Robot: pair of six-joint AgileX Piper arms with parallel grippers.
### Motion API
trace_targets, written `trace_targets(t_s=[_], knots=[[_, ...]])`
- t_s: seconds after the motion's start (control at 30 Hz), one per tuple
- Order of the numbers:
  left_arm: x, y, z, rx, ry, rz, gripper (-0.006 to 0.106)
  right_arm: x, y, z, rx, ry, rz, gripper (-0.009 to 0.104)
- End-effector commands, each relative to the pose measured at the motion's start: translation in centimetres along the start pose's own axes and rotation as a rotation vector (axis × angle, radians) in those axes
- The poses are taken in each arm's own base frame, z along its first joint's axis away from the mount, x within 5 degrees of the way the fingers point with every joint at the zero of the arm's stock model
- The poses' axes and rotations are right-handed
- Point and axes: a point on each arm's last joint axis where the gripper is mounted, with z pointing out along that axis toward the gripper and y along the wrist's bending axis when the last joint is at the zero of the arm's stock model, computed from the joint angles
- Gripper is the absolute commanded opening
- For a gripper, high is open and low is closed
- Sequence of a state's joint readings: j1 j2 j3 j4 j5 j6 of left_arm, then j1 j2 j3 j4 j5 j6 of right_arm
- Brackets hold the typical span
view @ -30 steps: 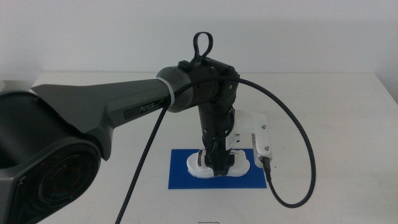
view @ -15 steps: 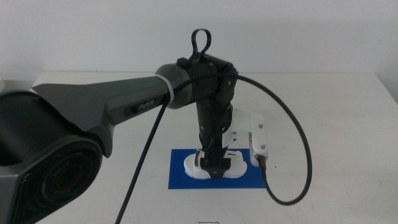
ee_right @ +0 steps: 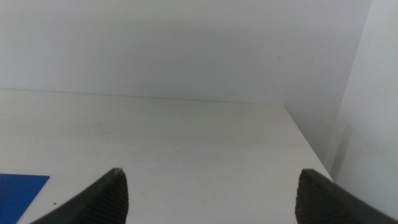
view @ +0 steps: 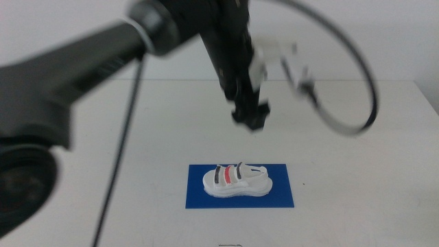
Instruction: Use one arm to grab the shoe from the table and place it on the mat.
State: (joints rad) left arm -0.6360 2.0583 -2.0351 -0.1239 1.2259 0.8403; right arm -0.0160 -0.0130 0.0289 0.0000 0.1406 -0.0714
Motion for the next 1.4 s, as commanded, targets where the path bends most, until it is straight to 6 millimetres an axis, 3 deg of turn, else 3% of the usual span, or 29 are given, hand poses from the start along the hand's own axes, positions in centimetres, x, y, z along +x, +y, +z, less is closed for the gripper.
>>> trace_targets(t_s=[0.0,0.13,0.33,0.5,0.63,0.77,0.87,1.03,1.2,1.37], knots=[[-0.4,-1.1,-7.6,-0.035,-0.090,-0.130,0.094,-1.4,-0.1,-0.3,0.008,-0.113,-0.014,0.094],[0.7,-1.4,-12.9,-0.107,-0.175,-0.310,0.094,-1.4,-0.1,-0.3,0.008,-0.113,-0.014,0.094],[3.6,-1.5,-19.5,-0.234,-0.257,-0.376,0.094,-1.4,-0.1,-0.3,0.008,-0.113,-0.014,0.094],[7.5,-2.3,-23.3,-0.372,-0.243,-0.500,0.094,-1.4,-0.1,-0.3,0.008,-0.113,-0.014,0.094],[11.5,-4.4,-25.9,-0.564,-0.295,-0.598,0.094,-1.4,-0.1,-0.3,0.008,-0.113,-0.014,0.094],[15.4,-7.0,-27.1,-0.753,-0.439,-0.645,0.094,-1.4,-0.1,-0.3,0.008,-0.113,-0.014,0.094],[18.6,-10.1,-26.7,-0.867,-0.516,-0.707,0.094,-1.4,-0.1,-0.3,0.008,-0.113,-0.014,0.094],[23.3,-14.9,-23.9,-1.018,-0.554,-0.819,0.094,-1.4,-0.1,-0.3,0.008,-0.113,-0.014,0.094],[25.8,-18.9,-20.6,-1.126,-0.595,-0.840,0.094,-1.4,-0.1,-0.3,0.008,-0.113,-0.014,0.094],[27.4,-21.8,-16.7,-1.118,-0.647,-0.884,0.094,-1.4,-0.1,-0.3,0.008,-0.113,-0.014,0.094]])
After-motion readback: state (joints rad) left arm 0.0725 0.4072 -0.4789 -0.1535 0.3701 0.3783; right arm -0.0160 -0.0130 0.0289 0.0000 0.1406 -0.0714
